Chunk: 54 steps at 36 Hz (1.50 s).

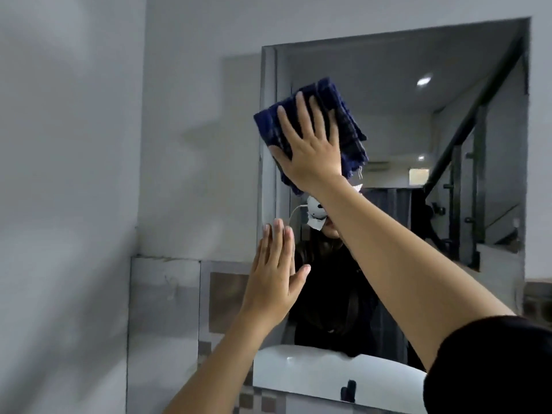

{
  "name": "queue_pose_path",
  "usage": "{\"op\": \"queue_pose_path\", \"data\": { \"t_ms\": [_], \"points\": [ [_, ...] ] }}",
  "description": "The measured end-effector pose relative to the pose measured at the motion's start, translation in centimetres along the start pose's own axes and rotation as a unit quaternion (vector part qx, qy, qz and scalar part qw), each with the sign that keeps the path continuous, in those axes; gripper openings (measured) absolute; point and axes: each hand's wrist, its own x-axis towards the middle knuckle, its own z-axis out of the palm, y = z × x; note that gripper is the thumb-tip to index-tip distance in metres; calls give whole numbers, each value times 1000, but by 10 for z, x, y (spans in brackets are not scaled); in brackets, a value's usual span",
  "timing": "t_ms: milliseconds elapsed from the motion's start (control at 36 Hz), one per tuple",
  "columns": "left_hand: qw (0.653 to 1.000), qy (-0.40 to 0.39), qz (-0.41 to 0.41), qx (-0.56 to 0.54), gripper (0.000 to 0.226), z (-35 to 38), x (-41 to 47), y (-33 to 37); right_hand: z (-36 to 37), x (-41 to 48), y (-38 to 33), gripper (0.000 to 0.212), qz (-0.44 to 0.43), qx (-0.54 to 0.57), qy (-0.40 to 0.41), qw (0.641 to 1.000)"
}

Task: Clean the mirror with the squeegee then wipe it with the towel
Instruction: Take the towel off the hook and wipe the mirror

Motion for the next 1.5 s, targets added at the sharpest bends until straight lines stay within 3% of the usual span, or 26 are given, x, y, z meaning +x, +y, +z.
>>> {"op": "queue_pose_path", "data": {
  "t_ms": [111, 222, 278, 361, 444, 528, 583, 639, 722, 833, 917, 972, 1083, 1167, 1222, 1306, 1389, 1500],
  "points": [
    [999, -3, -29, -26, 78, 4, -8, 5, 7, -29, 6, 59, -205, -56, -62, 975],
    [999, -11, -8, -46, 84, 6, -20, 5, -9, -59, 59, 59, -272, -106, -102, 951],
    [998, -12, -3, -59, 86, 10, -28, 4, -23, -74, 92, 61, -262, -129, -109, 950],
    [999, -21, -8, -43, 86, 15, -39, 3, -44, -95, 135, 63, -155, -120, -87, 977],
    [999, -39, -23, -23, 88, 16, -45, 5, -53, -119, 159, 63, 41, -67, -22, 997],
    [998, -53, -22, -21, 93, 16, -51, 6, -46, -142, 149, 64, 265, 8, 57, 962],
    [998, -60, -17, -23, 94, 17, -57, 5, -37, -152, 128, 67, 366, 46, 92, 925],
    [997, -68, -14, -29, 94, 18, -64, 4, -26, -159, 101, 69, 411, 59, 106, 903],
    [997, -60, 13, -40, 93, 20, -74, 2, -8, -160, 57, 70, 415, 74, 99, 901],
    [995, -50, 36, -73, 89, 29, -88, -6, 13, -149, 0, 68, 320, 73, 52, 943],
    [996, -46, 33, -75, 86, 36, -97, -9, 24, -145, -30, 65, 149, 46, -14, 988],
    [997, -53, 26, -59, 84, 41, -105, -9, 30, -149, -40, 62, 32, -1, -50, 998],
    [995, -68, 12, -68, 84, 50, -124, -4, 26, -162, -27, 59, -112, -81, -110, 984],
    [994, -76, 7, -81, 85, 56, -135, -2, 11, -171, 10, 61, -222, -140, -160, 952],
    [994, -73, 5, -86, 86, 58, -138, -2, -5, -179, 38, 64, -236, -165, -185, 939],
    [994, -63, 14, -83, 84, 59, -138, -2, -25, -197, 77, 67, -135, -168, -181, 959],
    [994, -58, 11, -88, 82, 55, -139, 1, -40, -222, 106, 70, 71, -116, -139, 981],
    [994, -54, 11, -98, 76, 47, -128, -3, -38, -254, 112, 71, 336, -7, -79, 939]
  ]
}}
